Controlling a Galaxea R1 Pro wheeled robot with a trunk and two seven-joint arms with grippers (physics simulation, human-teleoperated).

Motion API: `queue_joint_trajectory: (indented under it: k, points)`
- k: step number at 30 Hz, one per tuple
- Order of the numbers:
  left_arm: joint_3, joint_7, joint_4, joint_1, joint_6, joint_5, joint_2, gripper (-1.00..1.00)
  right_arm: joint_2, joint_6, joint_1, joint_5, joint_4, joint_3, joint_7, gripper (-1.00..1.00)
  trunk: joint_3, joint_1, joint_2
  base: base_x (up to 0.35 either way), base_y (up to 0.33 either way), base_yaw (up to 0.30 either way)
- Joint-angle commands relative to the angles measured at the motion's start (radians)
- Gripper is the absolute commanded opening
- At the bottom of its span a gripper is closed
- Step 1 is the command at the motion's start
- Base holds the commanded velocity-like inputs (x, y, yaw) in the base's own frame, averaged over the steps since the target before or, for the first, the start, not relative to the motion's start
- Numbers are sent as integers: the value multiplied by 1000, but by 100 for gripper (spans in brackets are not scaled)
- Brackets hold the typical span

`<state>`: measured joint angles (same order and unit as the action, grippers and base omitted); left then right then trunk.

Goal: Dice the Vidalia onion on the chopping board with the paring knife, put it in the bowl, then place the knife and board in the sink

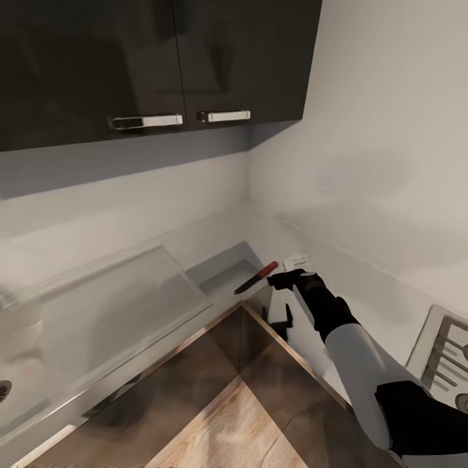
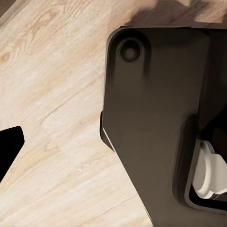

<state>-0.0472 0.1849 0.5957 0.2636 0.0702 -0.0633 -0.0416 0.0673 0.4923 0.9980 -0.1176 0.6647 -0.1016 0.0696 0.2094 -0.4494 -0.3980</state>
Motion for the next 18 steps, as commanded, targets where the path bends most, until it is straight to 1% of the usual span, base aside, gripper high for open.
queue_joint_trajectory:
  k: [1, 6, 13, 18]
  points:
    - [-5, 7, 1, 0, 2, -7, 1, 100, 0, 5, 1, -11, 1, 0, 6, 100, 2, -1, -2, 0, 0, 82]
    - [-5, 8, 1, 0, 2, -7, 2, 100, 0, 5, 1, -11, 1, 0, 6, 100, 3, -1, -2, 40, 0, 27]
    - [-4, 7, -21, 0, 2, -6, 2, 100, 0, 5, 1, -11, -13, 0, 3, 100, 3, -1, -2, 140, 36, 3]
    - [-3, 7, -26, 0, 2, -6, 2, 100, 0, 5, 1, -11, -18, 0, 3, 100, 4, -1, -2, 33, 15, 0]
